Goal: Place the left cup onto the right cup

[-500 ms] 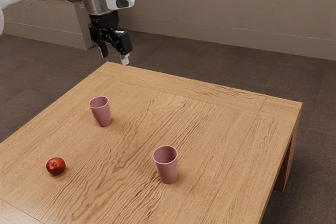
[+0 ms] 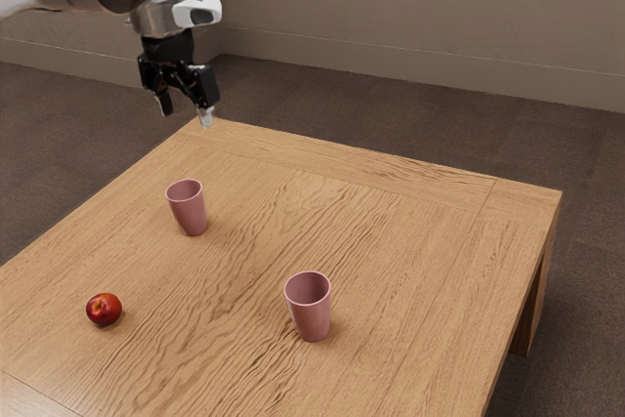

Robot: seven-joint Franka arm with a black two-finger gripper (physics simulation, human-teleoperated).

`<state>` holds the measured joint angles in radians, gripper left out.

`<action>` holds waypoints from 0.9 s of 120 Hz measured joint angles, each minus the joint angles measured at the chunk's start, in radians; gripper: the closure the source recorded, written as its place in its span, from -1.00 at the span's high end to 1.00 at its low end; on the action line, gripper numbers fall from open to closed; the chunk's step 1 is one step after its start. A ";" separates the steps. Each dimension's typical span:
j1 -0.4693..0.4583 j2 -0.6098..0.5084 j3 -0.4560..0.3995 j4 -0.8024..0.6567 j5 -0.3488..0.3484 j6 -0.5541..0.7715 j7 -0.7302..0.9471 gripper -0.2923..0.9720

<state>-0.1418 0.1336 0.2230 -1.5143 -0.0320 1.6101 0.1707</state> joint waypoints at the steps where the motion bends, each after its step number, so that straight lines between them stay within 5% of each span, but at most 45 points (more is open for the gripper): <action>1: 0.002 0.003 0.003 0.000 0.001 0.000 0.000 0.54; 67: 0.121 0.327 0.039 0.039 -0.045 0.238 0.088 0.54; 108: 0.133 0.412 0.039 0.012 -0.081 0.373 0.118 0.54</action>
<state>-0.0083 0.5454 0.2620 -1.5018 -0.1133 1.9832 0.2883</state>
